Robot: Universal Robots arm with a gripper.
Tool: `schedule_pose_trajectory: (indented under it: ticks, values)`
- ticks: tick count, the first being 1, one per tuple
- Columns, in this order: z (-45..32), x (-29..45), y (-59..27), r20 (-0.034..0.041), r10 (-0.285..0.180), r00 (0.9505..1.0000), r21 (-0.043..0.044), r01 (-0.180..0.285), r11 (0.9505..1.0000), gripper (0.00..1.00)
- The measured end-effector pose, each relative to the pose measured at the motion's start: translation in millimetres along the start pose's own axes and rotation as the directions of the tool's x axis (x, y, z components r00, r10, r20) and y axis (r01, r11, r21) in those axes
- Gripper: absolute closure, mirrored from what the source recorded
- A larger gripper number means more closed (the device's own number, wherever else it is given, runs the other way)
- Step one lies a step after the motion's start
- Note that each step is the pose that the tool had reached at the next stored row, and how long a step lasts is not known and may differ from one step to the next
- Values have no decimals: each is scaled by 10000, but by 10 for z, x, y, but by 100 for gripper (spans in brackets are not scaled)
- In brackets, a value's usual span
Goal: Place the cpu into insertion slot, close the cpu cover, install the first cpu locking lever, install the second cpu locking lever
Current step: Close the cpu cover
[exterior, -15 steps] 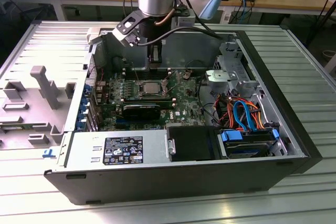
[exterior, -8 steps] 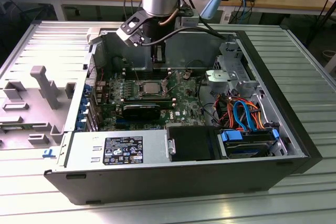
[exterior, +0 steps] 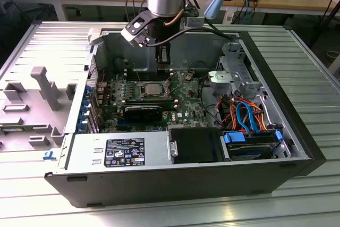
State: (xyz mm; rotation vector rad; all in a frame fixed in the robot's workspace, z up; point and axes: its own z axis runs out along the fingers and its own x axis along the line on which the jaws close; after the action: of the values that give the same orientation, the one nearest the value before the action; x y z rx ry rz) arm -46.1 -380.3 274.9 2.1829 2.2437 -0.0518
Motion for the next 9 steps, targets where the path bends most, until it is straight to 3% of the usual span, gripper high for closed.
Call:
schedule_pose_trajectory:
  ticks: [9]
  values:
    - [-1,-2,68,0,-1,10000,0,1,10000,89]
